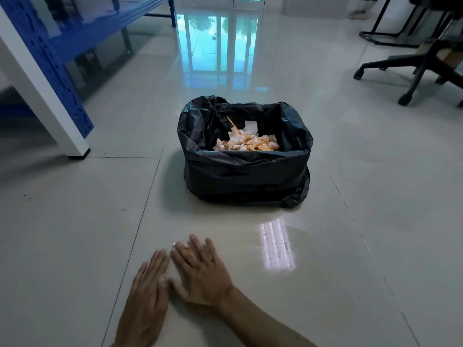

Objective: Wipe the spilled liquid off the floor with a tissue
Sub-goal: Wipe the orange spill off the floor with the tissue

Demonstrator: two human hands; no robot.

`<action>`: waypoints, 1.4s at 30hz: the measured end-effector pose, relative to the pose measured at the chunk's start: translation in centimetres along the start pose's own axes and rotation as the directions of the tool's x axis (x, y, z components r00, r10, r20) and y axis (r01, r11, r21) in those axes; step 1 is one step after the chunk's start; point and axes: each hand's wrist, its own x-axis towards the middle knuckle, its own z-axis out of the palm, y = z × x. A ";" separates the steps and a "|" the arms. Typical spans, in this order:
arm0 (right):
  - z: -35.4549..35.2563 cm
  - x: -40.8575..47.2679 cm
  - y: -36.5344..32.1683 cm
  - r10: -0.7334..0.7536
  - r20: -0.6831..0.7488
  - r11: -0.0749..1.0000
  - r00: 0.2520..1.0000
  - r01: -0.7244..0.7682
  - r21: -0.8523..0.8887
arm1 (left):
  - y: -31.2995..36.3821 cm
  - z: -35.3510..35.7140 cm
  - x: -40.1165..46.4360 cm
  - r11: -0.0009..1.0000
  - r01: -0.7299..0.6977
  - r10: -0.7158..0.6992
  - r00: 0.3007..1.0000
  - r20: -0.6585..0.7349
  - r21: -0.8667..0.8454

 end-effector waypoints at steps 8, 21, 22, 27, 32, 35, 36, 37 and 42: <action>-3.3 -6.9 14.5 0.536 -0.019 0.840 0.844 -0.535 -0.091 | 1.0 -0.3 -0.2 0.997 0.031 -0.031 1.000 0.002 0.076; -3.1 -8.7 15.4 0.670 -0.047 0.742 0.741 -0.666 0.069 | -1.0 -1.6 3.0 0.958 -0.059 0.020 0.990 0.140 0.281; -3.0 -7.3 14.5 0.643 -0.044 0.765 0.764 -0.639 0.084 | -1.0 -1.7 3.0 0.959 -0.056 0.017 0.990 0.141 0.279; -2.3 1.3 7.4 0.385 0.010 0.911 0.923 -0.382 0.154 | -1.1 -1.6 3.1 0.971 -0.043 0.015 0.992 0.122 0.234; 0.4 3.3 -0.6 -0.013 0.025 0.993 1.000 0.010 0.118 | -1.6 -1.6 3.2 0.990 -0.039 0.023 0.993 0.112 0.137; 0.0 2.4 0.0 -0.078 0.033 0.996 0.996 0.077 0.045 | -1.4 -1.7 3.2 0.992 -0.037 0.024 0.994 0.110 0.119; -0.2 2.3 0.9 -0.093 0.014 0.996 0.996 0.093 -0.003 | -1.5 -1.8 3.3 0.993 -0.028 0.015 0.994 0.110 0.114; -0.4 2.1 1.9 -0.084 0.017 0.996 0.996 0.085 -0.022 | -1.5 -1.8 3.2 0.993 -0.023 0.010 0.994 0.113 0.115; -2.4 -1.6 9.6 0.260 0.040 0.966 0.965 -0.259 -0.016 | -1.0 -1.9 3.0 0.991 -0.024 0.008 0.993 0.117 0.133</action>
